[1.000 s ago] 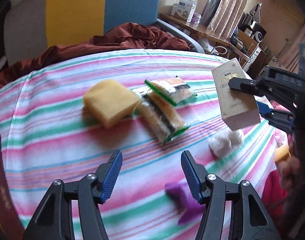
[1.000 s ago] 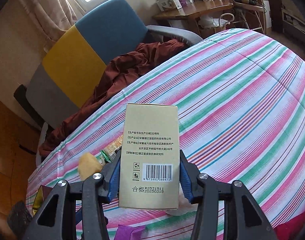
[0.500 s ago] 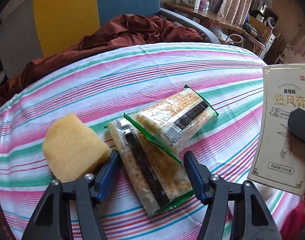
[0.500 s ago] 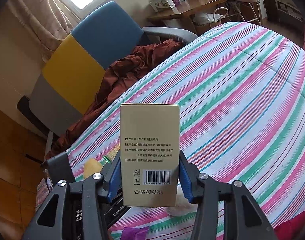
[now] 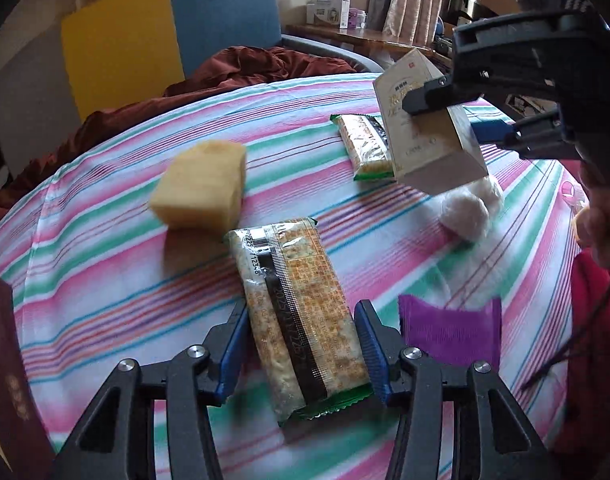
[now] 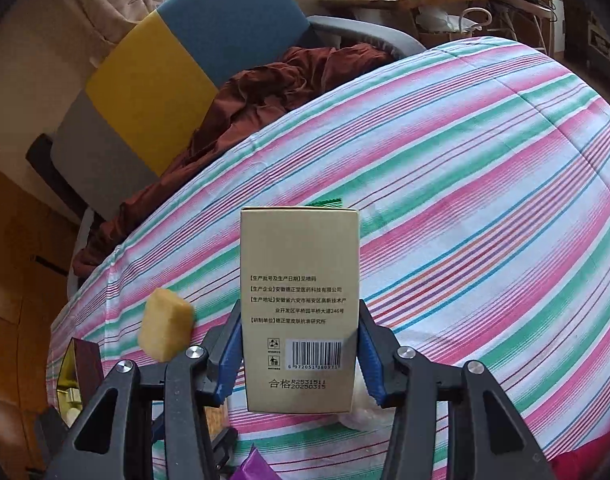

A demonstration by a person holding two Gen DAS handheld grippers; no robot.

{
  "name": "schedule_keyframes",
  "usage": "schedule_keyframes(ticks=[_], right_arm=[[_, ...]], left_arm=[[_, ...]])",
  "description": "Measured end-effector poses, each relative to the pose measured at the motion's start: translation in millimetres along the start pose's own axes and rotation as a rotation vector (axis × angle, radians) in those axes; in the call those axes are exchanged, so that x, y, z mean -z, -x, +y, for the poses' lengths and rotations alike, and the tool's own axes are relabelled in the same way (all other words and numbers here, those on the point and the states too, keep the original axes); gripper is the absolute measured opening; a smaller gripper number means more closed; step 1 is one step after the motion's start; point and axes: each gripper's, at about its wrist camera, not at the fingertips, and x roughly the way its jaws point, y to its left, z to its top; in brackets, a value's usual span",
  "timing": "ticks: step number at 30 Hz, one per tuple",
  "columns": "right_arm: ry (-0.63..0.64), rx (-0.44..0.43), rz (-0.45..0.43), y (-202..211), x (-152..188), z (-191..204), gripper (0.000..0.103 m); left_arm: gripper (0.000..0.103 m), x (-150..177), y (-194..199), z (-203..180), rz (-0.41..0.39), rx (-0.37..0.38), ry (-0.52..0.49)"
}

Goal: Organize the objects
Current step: 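Grasp a plastic-wrapped cracker packet with the left gripper while the right gripper holds the beige box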

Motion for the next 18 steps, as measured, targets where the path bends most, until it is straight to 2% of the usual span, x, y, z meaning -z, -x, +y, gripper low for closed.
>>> schedule_keyframes(ticks=[2, 6, 9, 13, 18], right_arm=[[0.065, -0.056, 0.032, -4.1, 4.9, 15.2, 0.050], [0.234, -0.093, 0.114, -18.1, 21.7, 48.7, 0.050], [0.320, -0.049, 0.162, -29.9, 33.2, 62.3, 0.050], [0.372, -0.022, 0.180, -35.4, 41.4, 67.7, 0.050], [0.360, -0.019, 0.178, -35.7, 39.1, 66.2, 0.050]], left_arm=[[0.052, 19.6, 14.6, 9.7, -0.019, -0.002, 0.039], [0.052, 47.2, 33.2, 19.9, -0.055, 0.004, 0.079], [0.052, 60.9, 40.5, 20.6, -0.090, -0.002, 0.077], [0.052, 63.2, 38.3, 21.9, -0.112, 0.005, 0.089], [0.052, 64.0, 36.3, 23.9, -0.137, 0.021, 0.117]])
